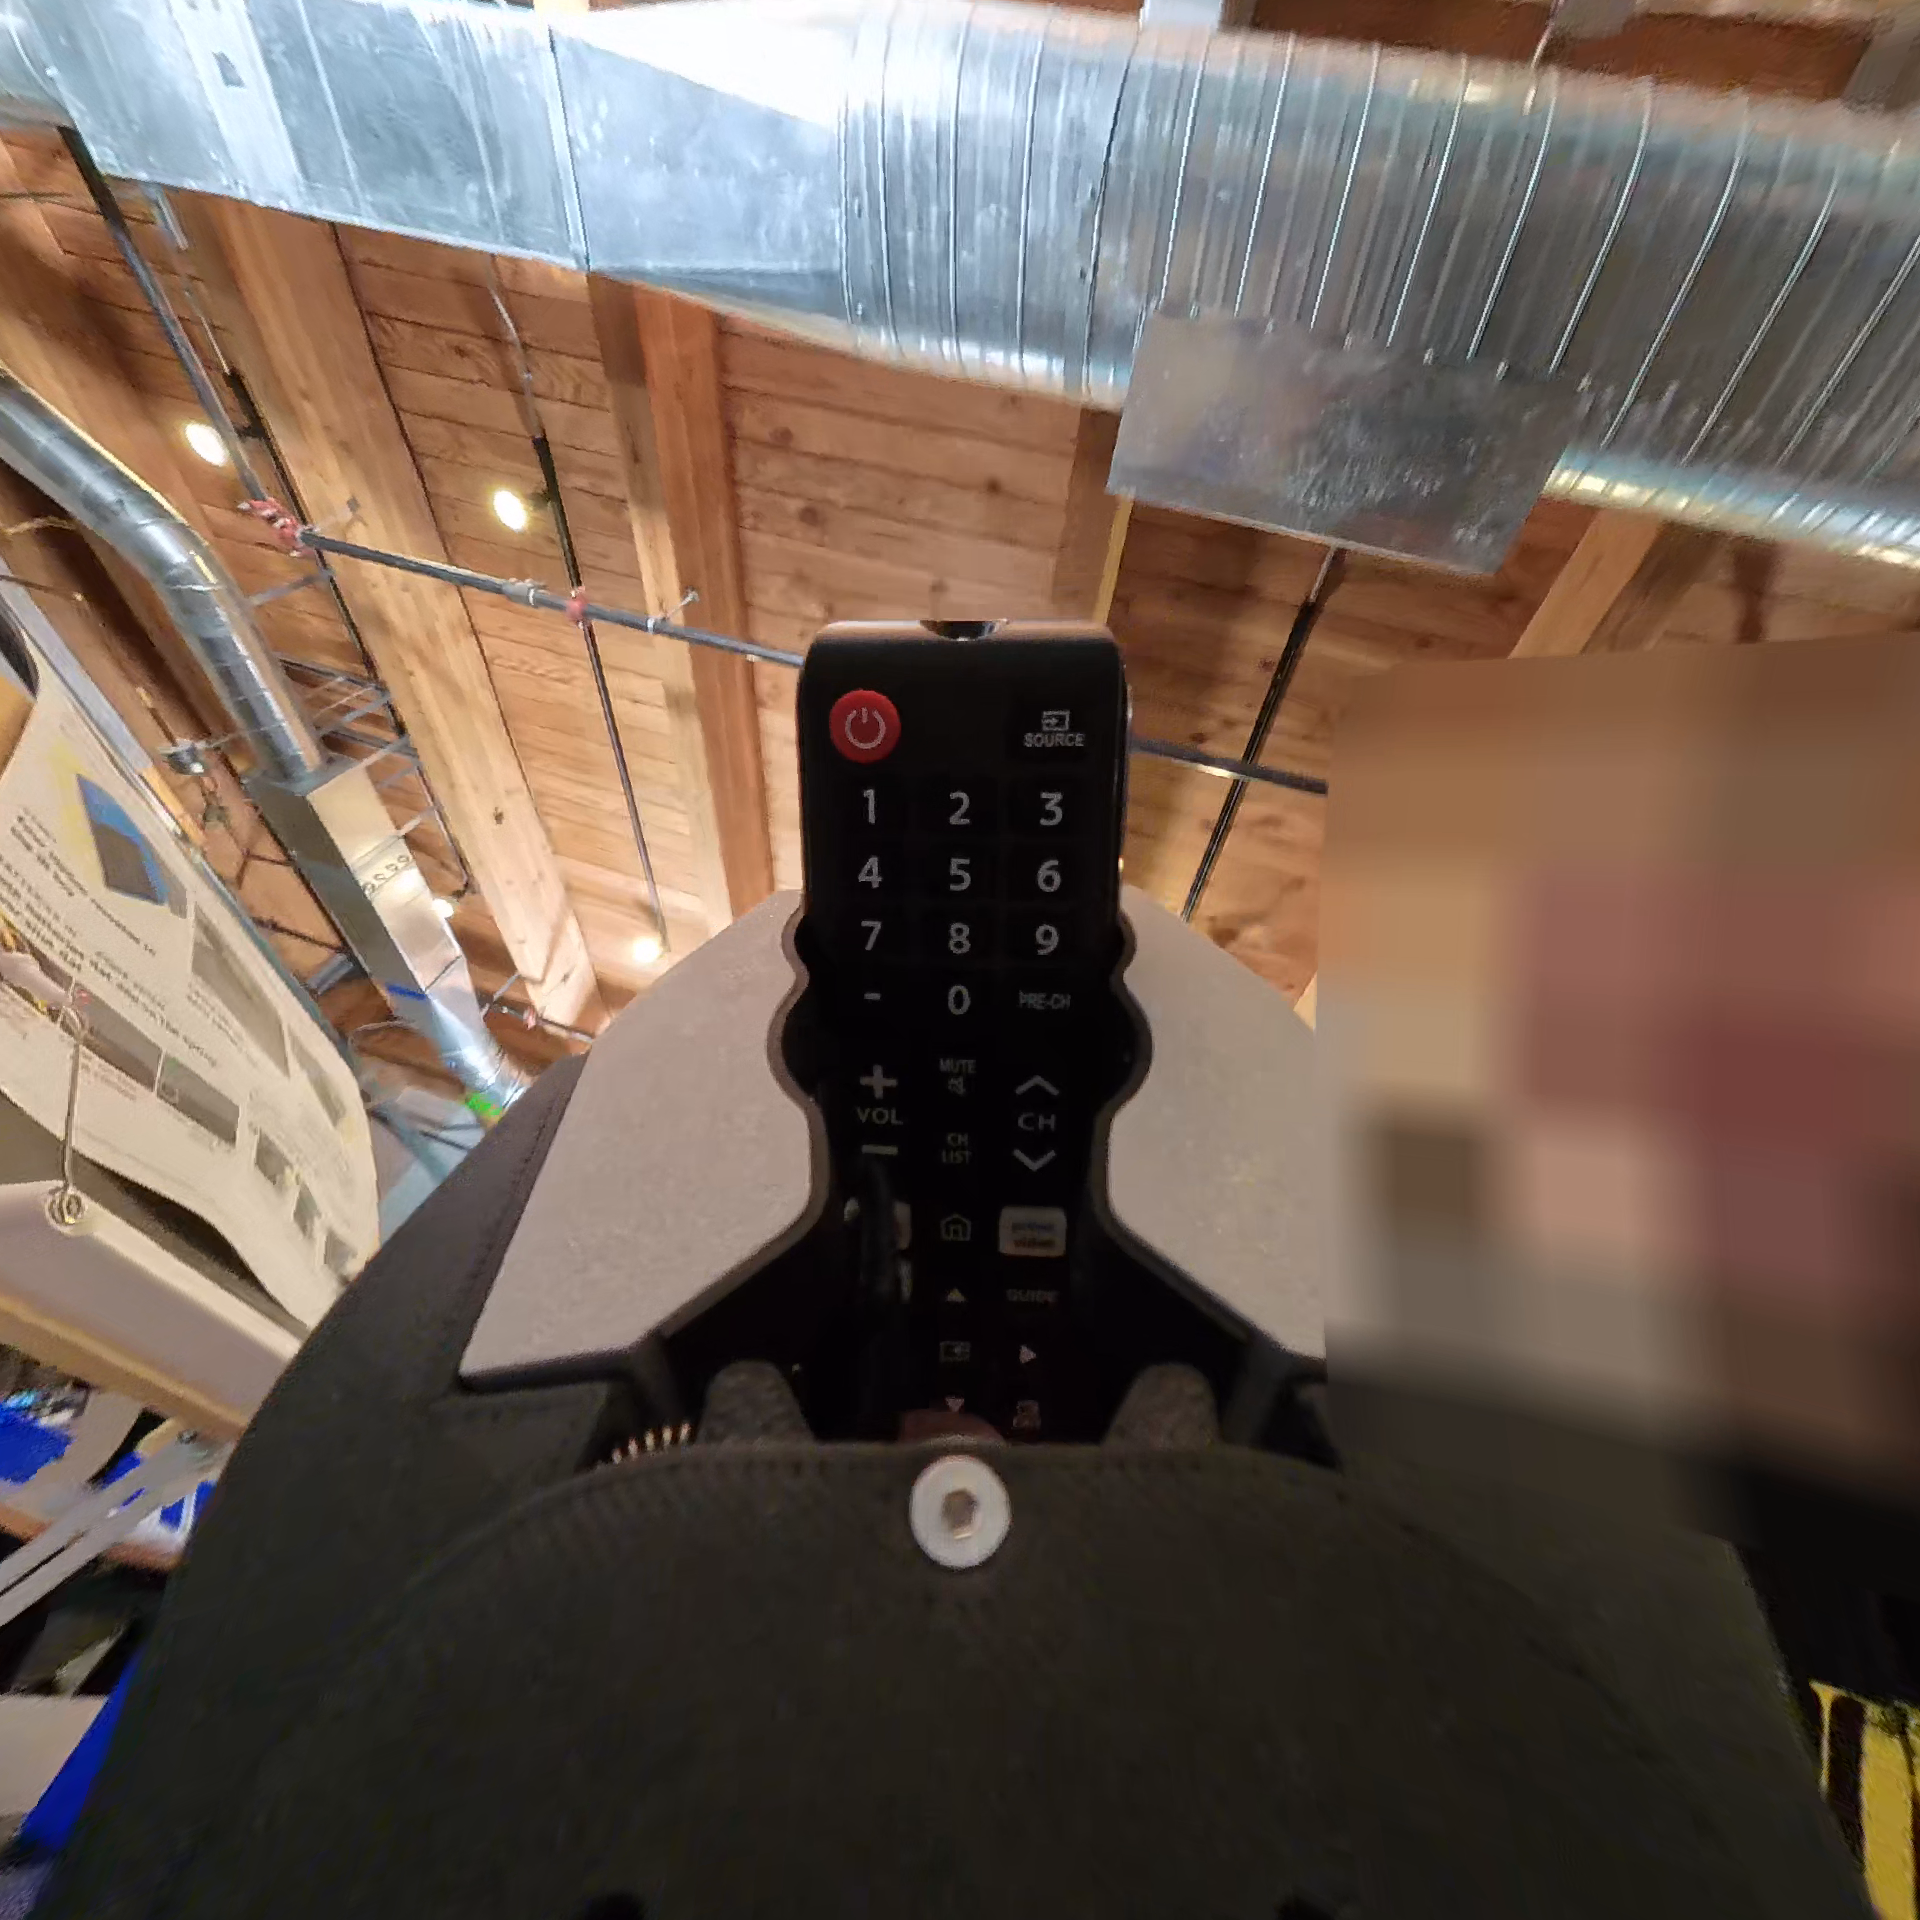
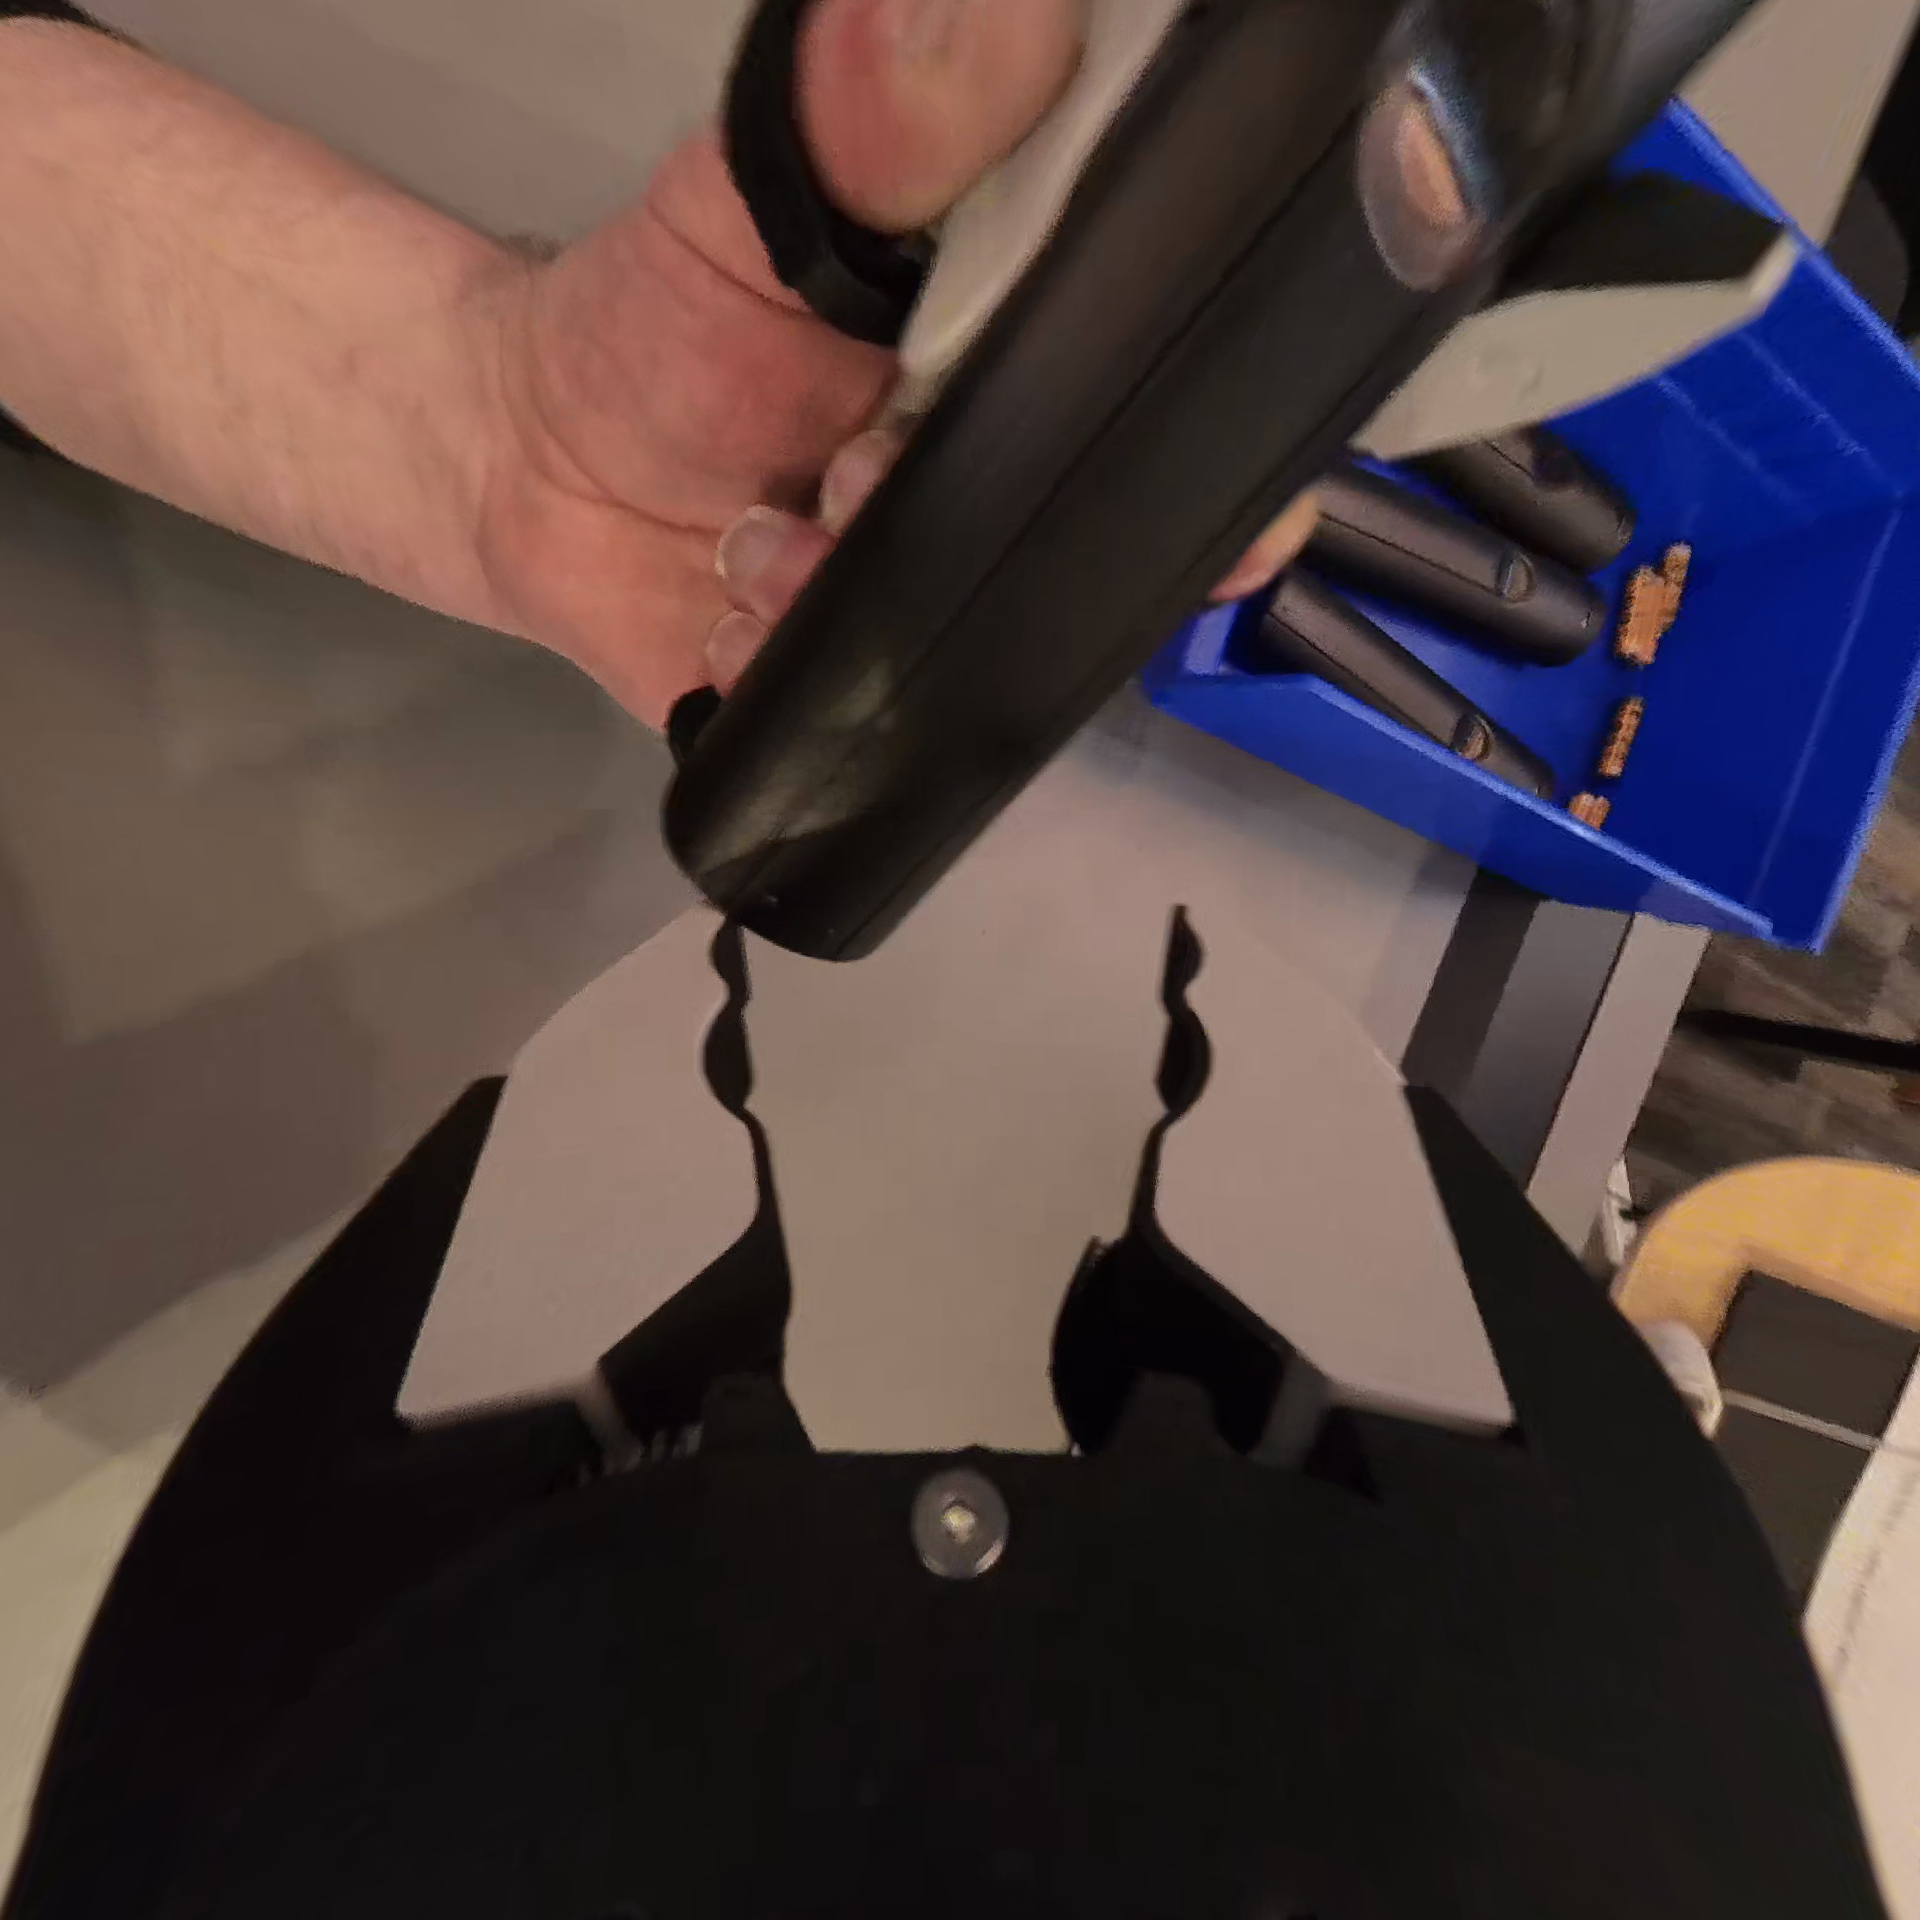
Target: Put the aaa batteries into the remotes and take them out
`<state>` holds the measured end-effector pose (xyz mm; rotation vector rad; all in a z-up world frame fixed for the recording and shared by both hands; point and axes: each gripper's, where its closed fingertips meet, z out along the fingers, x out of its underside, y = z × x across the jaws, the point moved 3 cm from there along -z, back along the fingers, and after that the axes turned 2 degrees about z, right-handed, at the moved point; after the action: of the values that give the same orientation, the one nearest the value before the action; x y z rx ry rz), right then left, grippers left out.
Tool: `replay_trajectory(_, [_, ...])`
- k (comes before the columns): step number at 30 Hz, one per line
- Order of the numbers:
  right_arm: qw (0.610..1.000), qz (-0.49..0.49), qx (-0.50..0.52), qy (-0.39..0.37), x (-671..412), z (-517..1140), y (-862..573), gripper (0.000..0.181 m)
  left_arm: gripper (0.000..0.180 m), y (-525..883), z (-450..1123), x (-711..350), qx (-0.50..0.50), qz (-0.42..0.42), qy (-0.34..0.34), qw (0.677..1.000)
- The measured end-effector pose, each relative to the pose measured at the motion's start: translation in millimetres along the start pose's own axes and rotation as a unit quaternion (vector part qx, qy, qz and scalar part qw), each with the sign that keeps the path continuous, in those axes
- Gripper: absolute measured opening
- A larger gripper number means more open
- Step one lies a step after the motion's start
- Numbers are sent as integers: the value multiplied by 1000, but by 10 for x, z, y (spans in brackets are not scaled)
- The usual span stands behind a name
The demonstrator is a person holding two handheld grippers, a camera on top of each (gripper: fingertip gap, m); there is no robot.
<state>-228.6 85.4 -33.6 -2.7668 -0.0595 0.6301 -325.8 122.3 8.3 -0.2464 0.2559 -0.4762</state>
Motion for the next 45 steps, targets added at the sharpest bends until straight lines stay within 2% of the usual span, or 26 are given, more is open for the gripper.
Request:
replay_trajectory(1, [1000,16,8,0,35,-16,-23,87,55,10,8,24,-5,6,9,1000])
replay_trajectory(3, [998,64,7,-5,74,-103,4,78,54,100,-12,53,-45,20,14,999])
replay_trajectory(4, [996,83,34,-20,57,-154,6,77,51,100,-13,48,-52,31,15,998])
replay_trajectory(6, [987,114,86,-77,-39,-219,54,61,51,44,39,53,-54,55,26,997])
replay_trajectory(8, [973,145,138,-116,-96,-222,80,61,53,11,103,171,-53,70,61,994])
replay_trajectory(10, [963,189,130,-140,-131,-181,126,55,51,8,139,308,-51,67,83,993])
replay_trajectory(12, [959,221,80,-160,-132,-120,189,63,51,-37,175,454,-17,43,110,993])
replay_trajectory(14, [942,265,7,-205,-175,-90,232,65,51,-77,210,632,11,25,151,988])
replay_trajectory(16, [935,284,-24,-211,-110,-31,244,65,53,-93,227,755,21,16,172,985])
replay_trajectory(24, [921,302,8,-246,90,-141,384,58,52,-98,283,1066,1,52,256,965])
replay_trajectory(28, [907,312,-16,-282,279,-266,506,53,53,-139,329,1204,13,13,262,965])
replay_trajectory(32, [897,349,-10,-272,646,-321,611,53,49,-43,324,1053,-35,69,258,963])
replay_trajectory(34, [874,392,7,-288,868,-522,586,53,45,-47,309,1022,-42,102,276,955])
replay_trajectory(38, [819,504,122,-245,1883,-1218,325,53,12,25,222,853,-62,182,319,928])
replay_trajectory(40, [797,549,208,-140,2653,-1534,240,53,4,125,116,797,-79,227,366,899])
replay_trajectory(42, [765,597,236,-55,3353,-1706,249,53,0,253,-35,772,-100,266,415,864])
replay_trajectory(43, [747,621,236,-19,3670,-1728,274,53,0,296,-98,760,-105,275,426,855])
replay_trajectory(45, [707,661,243,62,4262,-1710,358,53,0,343,-160,742,-115,258,424,861])
